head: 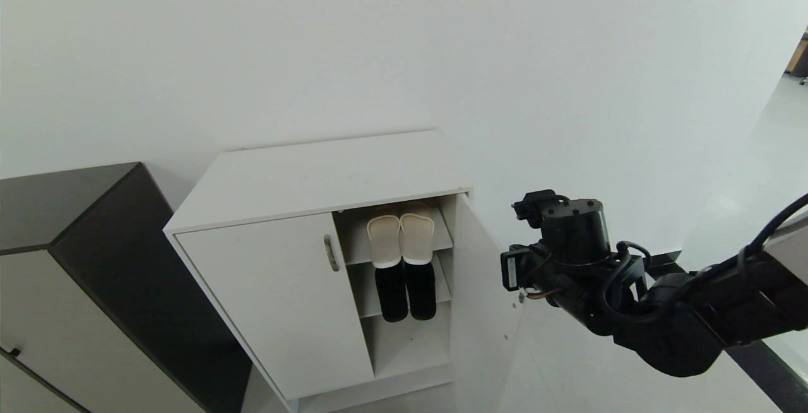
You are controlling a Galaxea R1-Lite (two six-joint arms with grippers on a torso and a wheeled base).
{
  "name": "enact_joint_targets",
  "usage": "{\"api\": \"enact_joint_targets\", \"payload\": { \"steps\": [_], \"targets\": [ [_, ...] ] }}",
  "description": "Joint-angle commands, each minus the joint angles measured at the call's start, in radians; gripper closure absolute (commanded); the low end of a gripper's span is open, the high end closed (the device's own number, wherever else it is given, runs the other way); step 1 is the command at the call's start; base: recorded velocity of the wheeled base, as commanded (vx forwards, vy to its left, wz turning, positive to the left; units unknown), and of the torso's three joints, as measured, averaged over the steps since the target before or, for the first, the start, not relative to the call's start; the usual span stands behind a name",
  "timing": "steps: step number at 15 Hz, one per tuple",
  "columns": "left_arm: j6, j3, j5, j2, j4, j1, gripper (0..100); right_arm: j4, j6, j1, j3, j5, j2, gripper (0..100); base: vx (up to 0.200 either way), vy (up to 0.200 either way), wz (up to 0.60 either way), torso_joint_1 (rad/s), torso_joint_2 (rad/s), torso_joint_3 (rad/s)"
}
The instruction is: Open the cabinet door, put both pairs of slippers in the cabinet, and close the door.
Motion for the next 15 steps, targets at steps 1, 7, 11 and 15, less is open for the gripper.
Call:
{"api": "enact_joint_targets", "payload": {
  "steps": [1, 7, 11, 15],
  "targets": [
    [0.0, -0.001, 0.0, 0.0, 0.0, 0.0, 100, -0.001, 0.0, 0.055, 0.037, 0.003, -0.077, 100, 0.0, 0.0, 0.0, 0.0, 0.0, 0.0],
    [0.0, 0.001, 0.0, 0.0, 0.0, 0.0, 100, -0.076, -0.015, 0.067, 0.096, 0.037, -0.083, 100, 0.0, 0.0, 0.0, 0.0, 0.0, 0.0],
    [0.0, -0.001, 0.0, 0.0, 0.0, 0.0, 100, -0.078, -0.015, 0.07, 0.096, 0.039, -0.063, 100, 0.0, 0.0, 0.0, 0.0, 0.0, 0.0],
    [0.0, -0.001, 0.0, 0.0, 0.0, 0.0, 100, -0.078, -0.026, 0.073, 0.105, 0.039, -0.058, 100, 0.0, 0.0, 0.45, 0.001, 0.0, 0.002]
  ]
}}
